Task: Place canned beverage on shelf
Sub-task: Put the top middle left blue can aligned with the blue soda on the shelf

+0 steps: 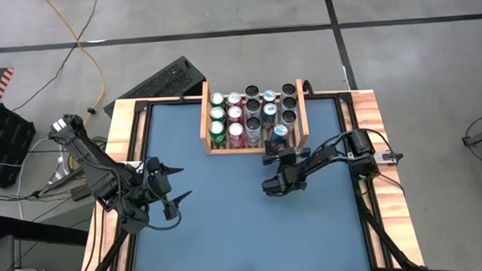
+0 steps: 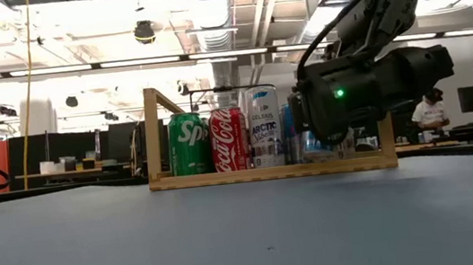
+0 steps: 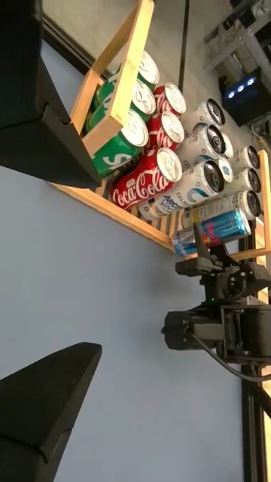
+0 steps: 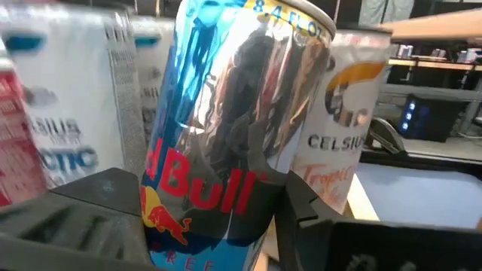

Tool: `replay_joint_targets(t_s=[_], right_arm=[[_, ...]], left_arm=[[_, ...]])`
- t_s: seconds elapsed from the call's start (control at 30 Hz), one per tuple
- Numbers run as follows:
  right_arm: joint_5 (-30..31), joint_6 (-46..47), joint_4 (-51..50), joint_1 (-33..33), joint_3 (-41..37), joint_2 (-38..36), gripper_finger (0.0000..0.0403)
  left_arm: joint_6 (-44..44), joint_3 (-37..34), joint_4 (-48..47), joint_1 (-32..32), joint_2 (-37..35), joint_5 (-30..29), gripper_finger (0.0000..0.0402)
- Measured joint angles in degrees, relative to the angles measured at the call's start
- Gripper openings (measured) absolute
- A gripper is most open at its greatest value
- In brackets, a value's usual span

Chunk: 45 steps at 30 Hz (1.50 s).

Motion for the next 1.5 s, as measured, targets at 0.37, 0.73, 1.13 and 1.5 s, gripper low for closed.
replay_joint_targets(t_s=[0.37, 0.73, 1.13, 1.5], right_arm=[[-1.20, -9.51, 9.18, -0.49, 0.00, 0.04, 0.0001], [-2.87, -29.61, 25.01, -3.63, 0.04, 0.04, 0.0001], [-6.31, -30.20, 28.02, -5.90, 0.09, 1.44, 0.0009], [-10.62, -31.59, 27.47, -5.98, 0.04, 1.46, 0.0053]], left_arm=[[0.44, 0.00, -0.70, -0.02, 0.02, 0.00, 0.0341], [1.29, 0.00, -0.70, -0.04, 0.02, 2.73, 0.0341], [1.29, 0.00, -0.66, -0.04, 0.02, 4.02, 0.0341], [0.99, 0.00, -0.61, -0.04, 0.02, 4.49, 0.0341]])
